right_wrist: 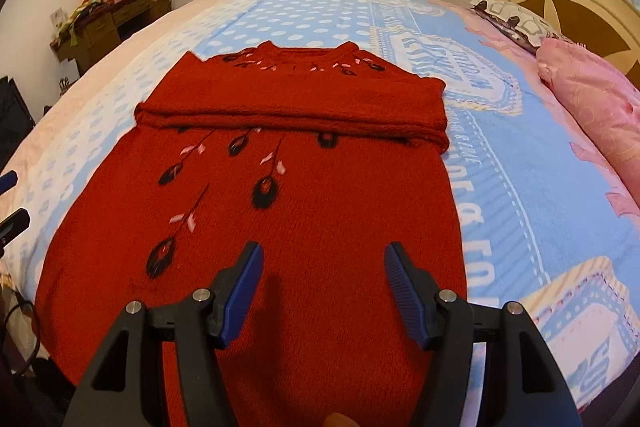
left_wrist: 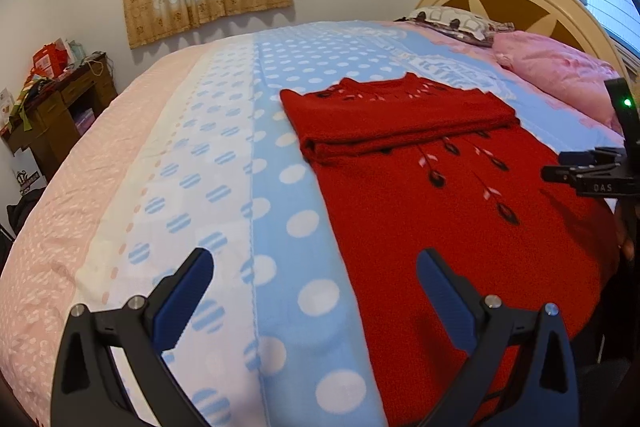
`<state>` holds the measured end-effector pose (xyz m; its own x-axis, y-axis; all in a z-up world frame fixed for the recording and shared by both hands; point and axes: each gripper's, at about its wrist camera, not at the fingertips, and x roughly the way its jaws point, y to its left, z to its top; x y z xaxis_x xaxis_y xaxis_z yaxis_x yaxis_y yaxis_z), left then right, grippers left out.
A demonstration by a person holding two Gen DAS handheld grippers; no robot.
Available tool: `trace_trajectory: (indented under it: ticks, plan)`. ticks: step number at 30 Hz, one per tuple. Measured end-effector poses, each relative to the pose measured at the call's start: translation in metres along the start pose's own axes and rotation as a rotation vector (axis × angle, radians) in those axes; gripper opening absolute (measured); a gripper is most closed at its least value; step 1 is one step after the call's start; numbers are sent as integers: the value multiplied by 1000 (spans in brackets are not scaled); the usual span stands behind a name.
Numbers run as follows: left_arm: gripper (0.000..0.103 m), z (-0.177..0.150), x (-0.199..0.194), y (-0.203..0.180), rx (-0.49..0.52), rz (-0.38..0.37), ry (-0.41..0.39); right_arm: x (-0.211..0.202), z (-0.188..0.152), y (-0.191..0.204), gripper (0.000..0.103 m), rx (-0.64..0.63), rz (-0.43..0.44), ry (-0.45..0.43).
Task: Fold small clothes
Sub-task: 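Move both open tools to the hem of the red sweater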
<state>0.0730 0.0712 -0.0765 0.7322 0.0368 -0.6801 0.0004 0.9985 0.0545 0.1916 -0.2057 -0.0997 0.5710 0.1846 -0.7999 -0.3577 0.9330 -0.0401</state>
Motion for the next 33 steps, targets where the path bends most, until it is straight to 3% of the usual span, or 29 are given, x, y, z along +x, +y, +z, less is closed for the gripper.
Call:
trace_trajectory:
  ticks: [14,28,33]
  plan:
    - [103,-44,-2,-29,64,-123,116,-18,-45,0,64,16,-27,12]
    - [103,-52,-1,-44,55,-184,156,-60,-89,-18,68,70,-25,-13]
    - [96,-55,0,-40,21,-216,182,-76,-111,-32,68,116,-12,4]
